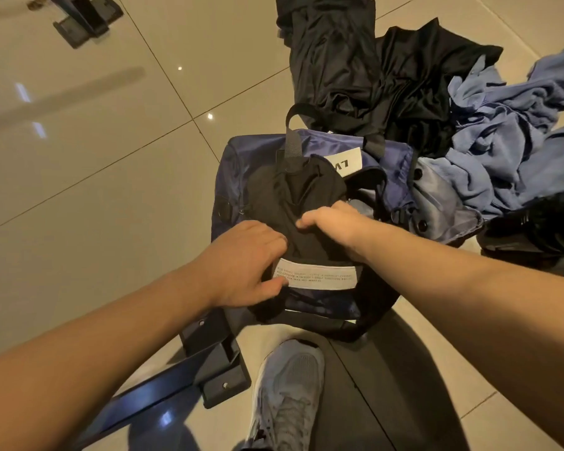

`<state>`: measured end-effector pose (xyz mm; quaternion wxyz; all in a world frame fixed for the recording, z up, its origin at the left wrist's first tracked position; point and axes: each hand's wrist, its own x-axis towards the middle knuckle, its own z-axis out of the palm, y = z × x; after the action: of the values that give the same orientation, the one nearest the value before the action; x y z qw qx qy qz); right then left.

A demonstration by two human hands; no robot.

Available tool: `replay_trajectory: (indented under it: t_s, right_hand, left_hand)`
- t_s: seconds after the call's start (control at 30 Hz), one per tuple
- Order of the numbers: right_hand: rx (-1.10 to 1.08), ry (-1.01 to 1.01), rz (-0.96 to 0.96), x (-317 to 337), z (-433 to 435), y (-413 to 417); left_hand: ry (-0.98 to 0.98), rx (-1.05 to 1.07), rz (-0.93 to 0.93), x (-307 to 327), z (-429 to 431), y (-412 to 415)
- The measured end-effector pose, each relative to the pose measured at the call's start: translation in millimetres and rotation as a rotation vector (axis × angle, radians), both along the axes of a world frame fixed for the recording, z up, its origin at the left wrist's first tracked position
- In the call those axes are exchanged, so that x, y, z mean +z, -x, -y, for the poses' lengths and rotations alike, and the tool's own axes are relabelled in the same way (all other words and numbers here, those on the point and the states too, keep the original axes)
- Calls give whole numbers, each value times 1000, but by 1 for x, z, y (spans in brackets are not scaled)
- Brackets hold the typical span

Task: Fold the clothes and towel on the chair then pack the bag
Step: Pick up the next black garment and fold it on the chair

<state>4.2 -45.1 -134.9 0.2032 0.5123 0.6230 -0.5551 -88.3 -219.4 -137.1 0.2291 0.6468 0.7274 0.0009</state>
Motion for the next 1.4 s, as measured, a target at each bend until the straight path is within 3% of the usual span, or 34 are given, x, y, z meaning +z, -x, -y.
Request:
replay_trajectory:
  t_s: [0.17,0.27,0.4,0.53,0.6,0.67,0.8,0.93,1.23,1.4]
  right_hand:
    - [69,-264,111,-12,-17,-11]
    - [20,-254,196,-17,-20,-10]
    - [-9,-392,101,-14,-18,-8]
    - [241,-880,-83,2,-5,-12]
    - [413,-1069,-171,0,3,-10]
    - [584,-1133,-226,-6,9,-3]
    - [897,-934,-159,-25,13,10]
    - [917,-772,-63,-37,13,7]
    - [907,-750,-26,-43,5,-1]
    - [957,-780,-16,-44,12,1]
  left_hand:
    - [123,40,-163,-6,6,10]
    - [232,86,-182,-5,3,15]
    - [113,265,-74,2,-9,17]
    - [-85,541,6,2,-23,31]
    - [-117,566,-9,-1,-35,39]
    - [-116,515,-63,-7,-50,48]
    - [-28,386,-156,-23,-77,63]
    - [1,328,-237,-36,-92,74]
    - [138,289,-153,-49,-102,91]
    - [286,213,-194,-58,-108,93]
